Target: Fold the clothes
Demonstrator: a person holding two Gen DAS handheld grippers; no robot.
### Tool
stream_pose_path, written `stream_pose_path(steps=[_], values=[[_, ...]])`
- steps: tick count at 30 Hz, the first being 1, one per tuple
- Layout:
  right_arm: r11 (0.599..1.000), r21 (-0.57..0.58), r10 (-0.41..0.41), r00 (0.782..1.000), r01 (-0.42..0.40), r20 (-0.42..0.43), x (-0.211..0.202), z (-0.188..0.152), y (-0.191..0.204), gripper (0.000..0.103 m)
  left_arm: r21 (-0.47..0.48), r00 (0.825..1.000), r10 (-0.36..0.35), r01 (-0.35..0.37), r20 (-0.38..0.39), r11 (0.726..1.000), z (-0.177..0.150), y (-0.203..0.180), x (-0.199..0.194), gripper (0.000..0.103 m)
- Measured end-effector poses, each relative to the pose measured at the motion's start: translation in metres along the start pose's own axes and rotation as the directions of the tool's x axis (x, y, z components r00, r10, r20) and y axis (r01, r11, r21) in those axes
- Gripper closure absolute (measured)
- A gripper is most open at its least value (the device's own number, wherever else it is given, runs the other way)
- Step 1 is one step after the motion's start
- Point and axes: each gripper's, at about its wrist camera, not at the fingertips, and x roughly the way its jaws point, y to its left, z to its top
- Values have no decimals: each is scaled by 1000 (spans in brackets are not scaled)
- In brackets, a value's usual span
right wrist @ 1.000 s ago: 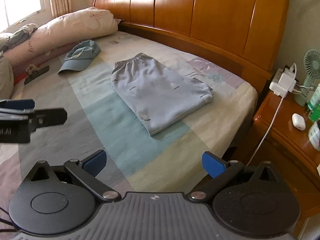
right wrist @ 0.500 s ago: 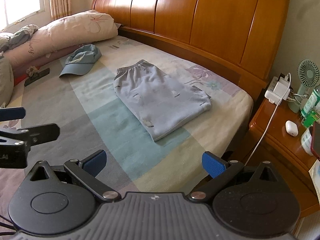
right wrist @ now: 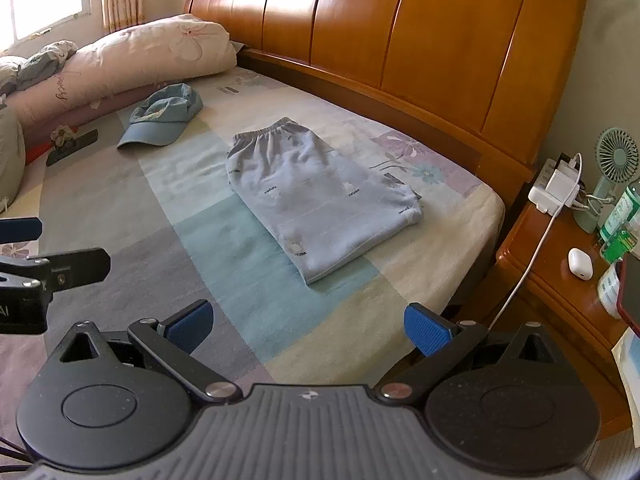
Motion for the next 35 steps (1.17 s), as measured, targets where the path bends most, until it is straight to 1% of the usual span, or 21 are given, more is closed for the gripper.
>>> stream_pose_path(steps=[8, 25, 35], values=[[1000, -4, 18, 1000, -18, -2, 4, 2, -1, 0, 1, 1000, 8, -8, -13, 1000, 1, -3, 4, 1], [999, -16, 43, 999, -43, -11, 18, 10, -11, 0, 20, 1000, 20, -20, 0, 1000, 8, -13, 13, 1], [998, -24, 63, 998, -64, -23, 31, 18, -20, 0, 9, 999, 26, -26, -18, 1000, 15, -18, 27, 1]])
